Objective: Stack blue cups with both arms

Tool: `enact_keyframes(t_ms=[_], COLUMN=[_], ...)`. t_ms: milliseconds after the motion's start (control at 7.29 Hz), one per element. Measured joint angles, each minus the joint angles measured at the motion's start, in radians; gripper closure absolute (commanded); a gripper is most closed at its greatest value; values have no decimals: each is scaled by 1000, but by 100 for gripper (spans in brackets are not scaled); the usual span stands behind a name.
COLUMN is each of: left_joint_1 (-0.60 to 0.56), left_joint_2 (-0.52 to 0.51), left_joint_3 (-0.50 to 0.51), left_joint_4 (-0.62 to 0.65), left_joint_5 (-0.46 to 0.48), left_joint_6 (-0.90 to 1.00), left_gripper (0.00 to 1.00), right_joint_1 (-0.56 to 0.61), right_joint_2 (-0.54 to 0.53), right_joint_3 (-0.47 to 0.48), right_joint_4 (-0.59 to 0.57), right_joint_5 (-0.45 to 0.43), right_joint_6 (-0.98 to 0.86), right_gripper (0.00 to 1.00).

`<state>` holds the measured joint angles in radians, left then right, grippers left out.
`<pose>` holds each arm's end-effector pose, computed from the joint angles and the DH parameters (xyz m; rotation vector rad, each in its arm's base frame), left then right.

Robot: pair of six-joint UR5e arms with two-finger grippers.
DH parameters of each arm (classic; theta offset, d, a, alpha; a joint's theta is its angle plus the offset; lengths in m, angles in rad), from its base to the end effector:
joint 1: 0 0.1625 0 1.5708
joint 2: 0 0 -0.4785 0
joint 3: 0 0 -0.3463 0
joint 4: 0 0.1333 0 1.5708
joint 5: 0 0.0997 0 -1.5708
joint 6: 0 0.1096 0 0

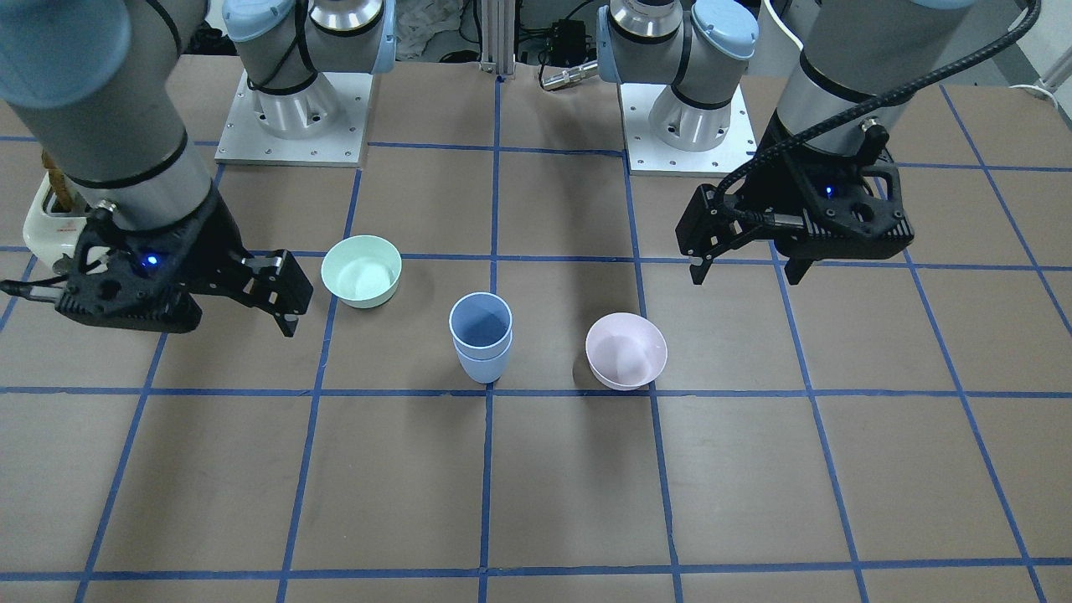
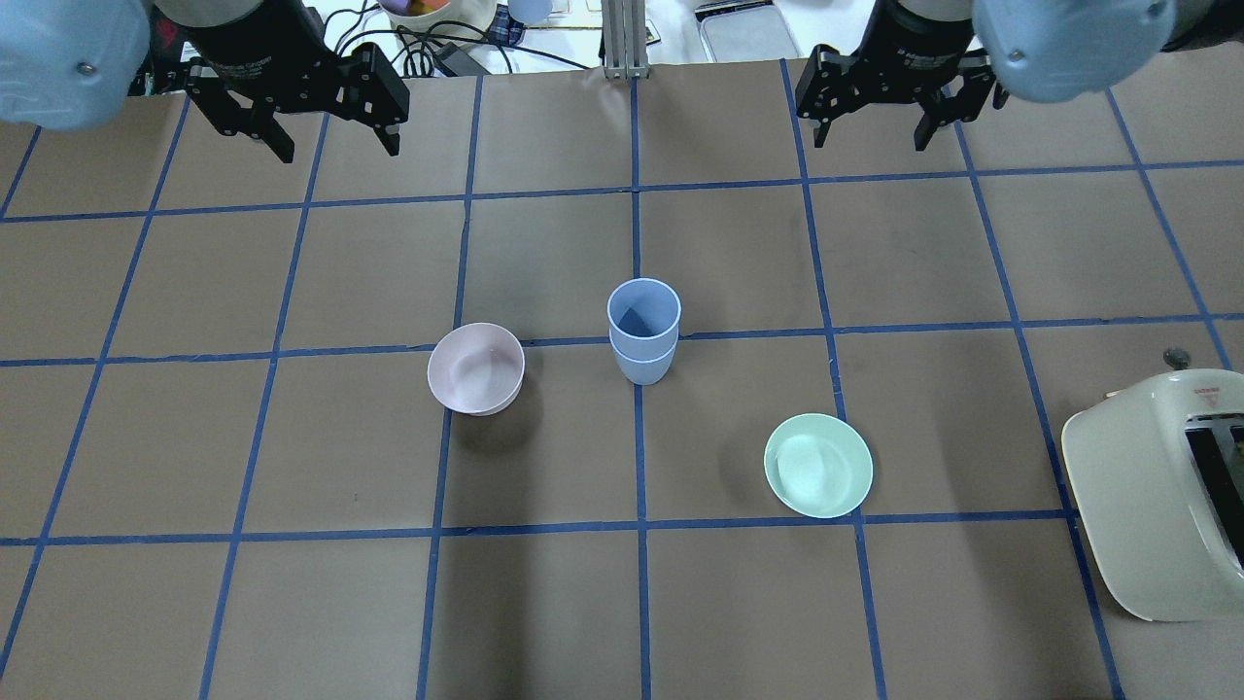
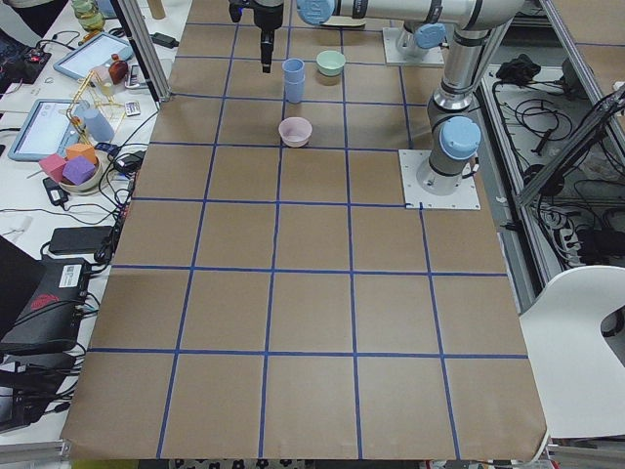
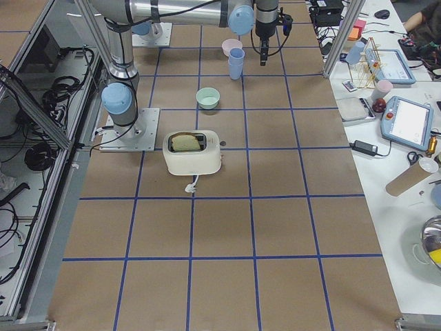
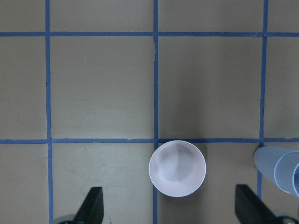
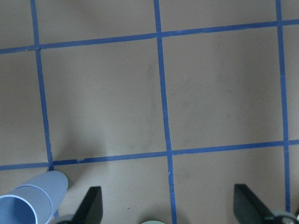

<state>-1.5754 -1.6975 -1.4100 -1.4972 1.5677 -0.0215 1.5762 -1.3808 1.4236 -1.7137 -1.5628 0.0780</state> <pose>-0.1360 -0.5168 0.5507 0.0262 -3.1324 0.1688 0.1371 -0.5458 0.5185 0.1128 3.1235 -0.1559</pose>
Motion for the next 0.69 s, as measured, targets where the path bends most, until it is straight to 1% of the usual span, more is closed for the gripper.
enact_keyframes(t_ms=[275,686], left_joint_1=[0,0], left_joint_2=[0,-1], left_joint_3=[0,-1], left_joint_4=[0,0], left_joint_5=[0,0], left_joint_6=[0,0], left_gripper=[0,0], right_joint_1=[-31,-31], right_joint_2=[-62,-81], right_joint_3=[-4,-11], right_joint_4=[49,120], right_joint_5=[7,11], right_joint_6=[-48,-53], right_gripper=[0,0])
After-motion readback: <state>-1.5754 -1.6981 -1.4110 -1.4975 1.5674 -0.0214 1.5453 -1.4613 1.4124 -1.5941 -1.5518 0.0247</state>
